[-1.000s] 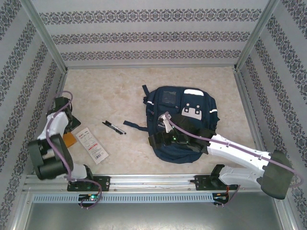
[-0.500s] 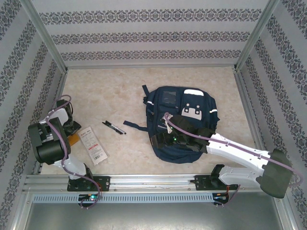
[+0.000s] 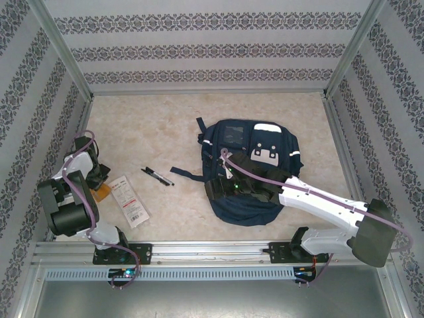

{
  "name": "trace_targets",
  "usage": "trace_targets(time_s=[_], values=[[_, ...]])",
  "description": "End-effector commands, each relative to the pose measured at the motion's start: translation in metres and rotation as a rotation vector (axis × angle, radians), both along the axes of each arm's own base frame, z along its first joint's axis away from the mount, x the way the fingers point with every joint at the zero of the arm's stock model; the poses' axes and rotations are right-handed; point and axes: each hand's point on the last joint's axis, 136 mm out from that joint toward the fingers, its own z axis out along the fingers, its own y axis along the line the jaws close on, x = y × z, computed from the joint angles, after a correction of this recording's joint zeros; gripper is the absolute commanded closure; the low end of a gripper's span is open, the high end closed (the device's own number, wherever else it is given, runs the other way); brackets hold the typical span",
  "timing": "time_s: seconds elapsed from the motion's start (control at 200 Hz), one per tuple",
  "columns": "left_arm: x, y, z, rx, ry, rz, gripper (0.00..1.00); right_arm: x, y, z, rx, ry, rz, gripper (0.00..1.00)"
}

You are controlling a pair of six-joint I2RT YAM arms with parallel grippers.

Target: Pack the student bag

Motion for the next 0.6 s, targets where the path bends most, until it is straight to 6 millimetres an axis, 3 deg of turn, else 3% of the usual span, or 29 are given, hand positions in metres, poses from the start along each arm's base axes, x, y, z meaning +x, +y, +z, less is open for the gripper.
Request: trace_targets(time_s=[0.0, 0.11, 0.18, 0.25, 0.425, 0.595], values=[[0.004, -0.035, 0.010, -0.181, -0.086, -0.039, 0.88, -0.004, 0.007, 0.010, 0.019, 0.022, 0.008, 0.11], [0.034, -0.066, 0.041, -0.318, -0.331, -0.113, 0.88, -0.002, 0.011, 0.019, 0.031, 0.007, 0.013, 0.10], [0.060, -0.098, 0.071, -0.430, -0.554, -0.221, 0.92, 0.004, 0.014, 0.025, 0.045, -0.017, 0.003, 0.10], [0.071, -0.136, 0.098, -0.482, -0.651, -0.348, 0.92, 0.010, 0.023, 0.033, 0.081, -0.044, -0.005, 0.10], [0.062, -0.222, 0.134, -0.541, -0.665, -0.624, 0.90, 0.014, 0.069, 0.061, 0.191, -0.179, 0.095, 0.09], [0.042, -0.269, 0.128, -0.579, -0.604, -0.660, 0.90, 0.027, 0.101, 0.066, 0.203, -0.266, 0.099, 0.10]])
